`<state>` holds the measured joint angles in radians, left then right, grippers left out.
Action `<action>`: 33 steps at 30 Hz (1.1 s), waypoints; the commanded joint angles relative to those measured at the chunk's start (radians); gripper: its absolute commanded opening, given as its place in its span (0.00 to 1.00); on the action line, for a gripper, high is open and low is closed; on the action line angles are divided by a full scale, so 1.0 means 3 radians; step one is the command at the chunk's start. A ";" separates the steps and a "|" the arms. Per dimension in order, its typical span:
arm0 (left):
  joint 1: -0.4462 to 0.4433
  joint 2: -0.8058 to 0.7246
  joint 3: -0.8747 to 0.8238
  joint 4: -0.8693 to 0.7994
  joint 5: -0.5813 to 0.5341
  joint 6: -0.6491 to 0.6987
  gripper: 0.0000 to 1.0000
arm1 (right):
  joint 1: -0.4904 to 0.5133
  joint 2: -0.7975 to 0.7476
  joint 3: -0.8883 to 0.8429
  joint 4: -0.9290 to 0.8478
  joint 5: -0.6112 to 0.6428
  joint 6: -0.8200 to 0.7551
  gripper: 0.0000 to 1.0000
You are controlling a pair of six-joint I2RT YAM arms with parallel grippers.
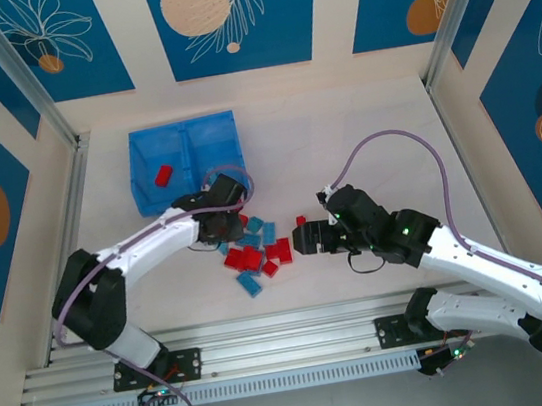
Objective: Sort the legos into containers by color
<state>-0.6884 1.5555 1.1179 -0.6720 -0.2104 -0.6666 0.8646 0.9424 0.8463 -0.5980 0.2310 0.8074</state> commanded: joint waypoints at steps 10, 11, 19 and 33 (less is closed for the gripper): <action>0.1203 0.0035 0.1146 -0.0263 -0.0642 0.0786 0.26 | 0.0022 -0.0066 -0.0005 0.0019 0.0056 -0.0004 0.79; 0.1296 0.0114 0.1226 -0.0235 -0.0660 0.0821 0.26 | 0.0021 -0.0073 -0.0013 0.0015 0.0059 -0.0002 0.79; 0.1774 0.1473 0.2239 -0.0265 -0.0381 0.1038 0.27 | 0.0020 -0.0166 -0.0045 0.0001 0.0043 -0.0007 0.79; 0.1858 0.1263 0.2141 -0.0155 0.0064 0.0844 0.58 | 0.0033 -0.0219 -0.0121 0.0039 0.0125 0.0022 0.79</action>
<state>-0.1402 2.0773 1.7885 -0.7219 -0.2386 -0.3855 0.8703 0.8711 0.8223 -0.5972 0.2401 0.8120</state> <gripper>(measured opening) 0.574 0.793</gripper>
